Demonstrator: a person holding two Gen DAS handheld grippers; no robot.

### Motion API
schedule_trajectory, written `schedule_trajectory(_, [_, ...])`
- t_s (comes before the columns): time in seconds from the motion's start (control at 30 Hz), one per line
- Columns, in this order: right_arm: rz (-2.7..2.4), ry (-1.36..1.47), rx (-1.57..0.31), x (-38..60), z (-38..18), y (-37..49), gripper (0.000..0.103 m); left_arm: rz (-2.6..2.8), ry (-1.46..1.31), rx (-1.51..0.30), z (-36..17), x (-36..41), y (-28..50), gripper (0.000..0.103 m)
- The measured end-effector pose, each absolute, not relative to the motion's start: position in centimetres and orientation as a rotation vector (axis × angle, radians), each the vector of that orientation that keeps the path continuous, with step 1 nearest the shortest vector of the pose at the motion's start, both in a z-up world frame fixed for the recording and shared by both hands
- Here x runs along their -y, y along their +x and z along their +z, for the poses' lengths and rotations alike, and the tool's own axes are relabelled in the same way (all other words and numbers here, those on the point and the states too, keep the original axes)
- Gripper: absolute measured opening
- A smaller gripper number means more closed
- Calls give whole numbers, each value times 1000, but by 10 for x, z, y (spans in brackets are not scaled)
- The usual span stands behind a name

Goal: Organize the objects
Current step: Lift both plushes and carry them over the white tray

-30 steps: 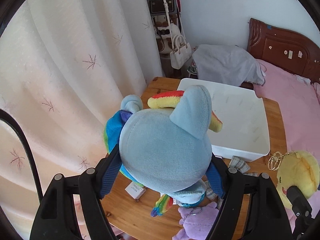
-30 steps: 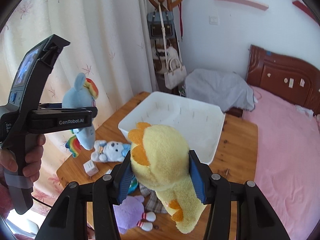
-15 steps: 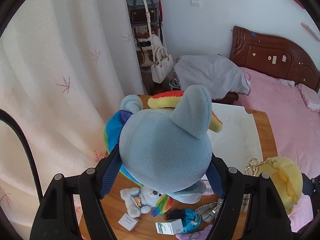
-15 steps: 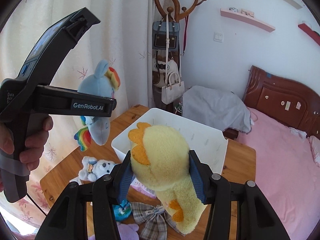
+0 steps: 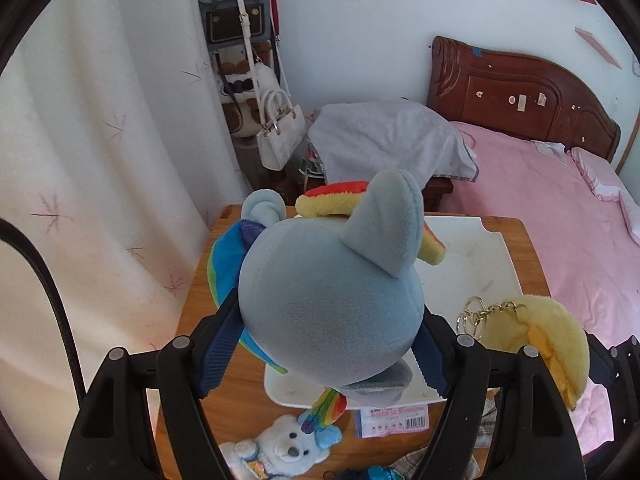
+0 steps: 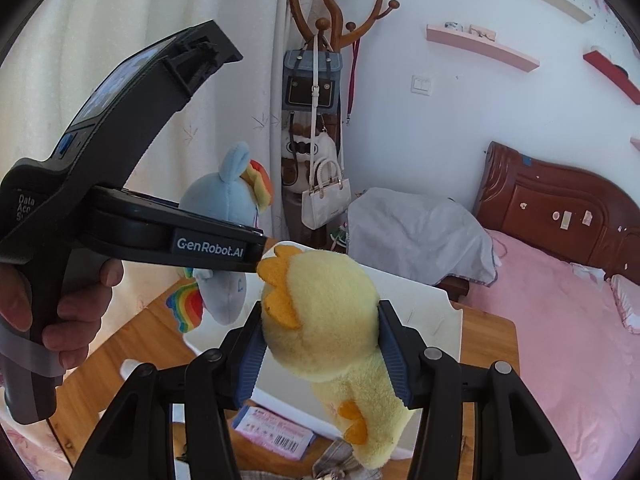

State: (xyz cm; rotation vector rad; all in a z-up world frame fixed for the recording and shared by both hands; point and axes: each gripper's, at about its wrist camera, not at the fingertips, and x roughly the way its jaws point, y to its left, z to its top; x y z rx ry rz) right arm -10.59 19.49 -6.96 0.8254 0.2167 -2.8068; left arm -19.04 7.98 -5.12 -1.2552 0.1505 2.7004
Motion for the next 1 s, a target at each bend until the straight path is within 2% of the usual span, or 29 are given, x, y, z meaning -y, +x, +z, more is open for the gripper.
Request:
schedule_trajectory(0.23, [-2835,870,-278,-192,-90,-126,54,2637,-1294,-165,-72,-86,-214,80])
schedule_trajectory(0.67, [-2843,896,-341,-186,-96,-133,54,2557,-1362,-215,-89,-96,-227,81])
schedule_trajectory(0.7, [-2843,906,-337,-186,-95,-133,55,2549,-1363,-218,-89,-96,-226,81])
schedule_trajectory(0.77, [-2843,919,-329,-186,-93,-132,65,2541,-1363,-226,-88,-96,-226,82])
schedule_trajectory(1.0, [-2859,929,-158,-192,-74,-123,76,2529,-1348,-204,-81,-90,-224,82])
